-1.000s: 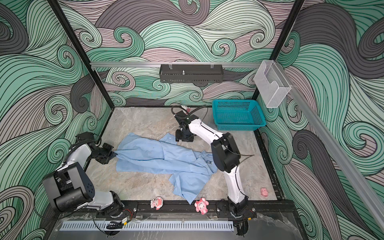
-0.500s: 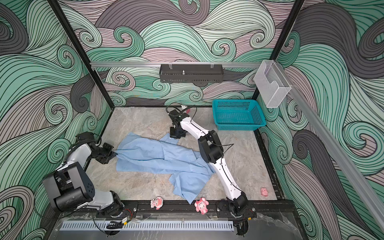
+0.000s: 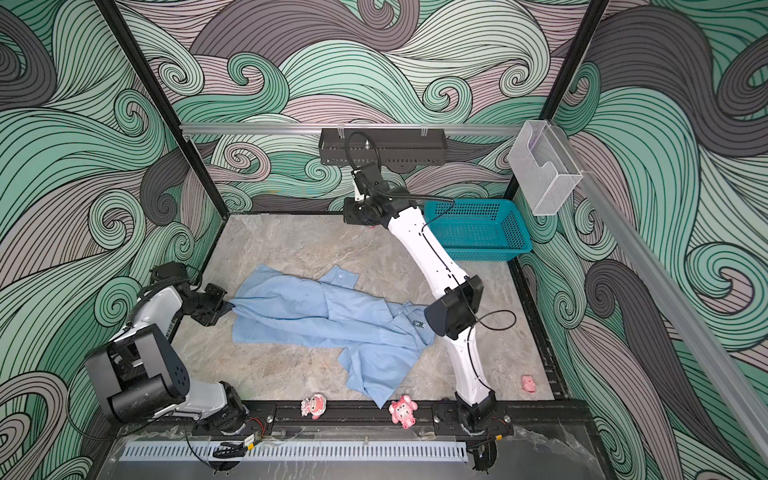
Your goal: Fold and stack the long sleeve shirts
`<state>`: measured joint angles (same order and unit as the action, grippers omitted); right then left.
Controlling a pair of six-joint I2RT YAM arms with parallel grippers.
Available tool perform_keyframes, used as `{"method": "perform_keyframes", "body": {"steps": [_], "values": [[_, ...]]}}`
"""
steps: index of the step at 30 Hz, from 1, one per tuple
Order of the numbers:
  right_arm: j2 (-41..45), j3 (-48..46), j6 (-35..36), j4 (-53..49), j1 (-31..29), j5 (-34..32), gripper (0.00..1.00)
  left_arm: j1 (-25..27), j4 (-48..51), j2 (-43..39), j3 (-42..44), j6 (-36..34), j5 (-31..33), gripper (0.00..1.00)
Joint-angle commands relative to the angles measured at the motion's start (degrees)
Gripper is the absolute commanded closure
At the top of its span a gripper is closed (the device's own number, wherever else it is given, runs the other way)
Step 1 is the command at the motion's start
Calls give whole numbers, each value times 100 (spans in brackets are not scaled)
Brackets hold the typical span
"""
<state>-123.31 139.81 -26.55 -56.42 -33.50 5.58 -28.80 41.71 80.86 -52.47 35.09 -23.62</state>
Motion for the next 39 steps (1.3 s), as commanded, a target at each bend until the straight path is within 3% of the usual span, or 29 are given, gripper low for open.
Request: {"method": "perform_keyframes", "body": {"steps": [1, 6, 11, 26, 31, 37, 39], "values": [[-466, -756, -279, -373, -48, -25, 57, 24, 52, -9, -161, -2, -55, 100], [-525, -1718, -650, -28, -197, -337, 48, 23, 67, -26, -159, -2, -55, 100], [-824, -2052, -893, 39, -273, -518, 43, 37, 56, -35, -152, 6, -62, 100], [-2071, -1457, -1227, 149, -441, -250, 44, 63, 53, -35, -172, 6, -64, 100], [-2389, -1113, -1365, 91, -478, -226, 55, 59, 52, -26, -186, 11, -73, 100], [-2216, -862, -1273, 48, -526, -412, 99, 60, 56, -9, -207, 6, -99, 100], [-1950, -625, -1072, 27, -517, -573, 100, 58, 75, 0, -229, 14, -117, 100]]}}
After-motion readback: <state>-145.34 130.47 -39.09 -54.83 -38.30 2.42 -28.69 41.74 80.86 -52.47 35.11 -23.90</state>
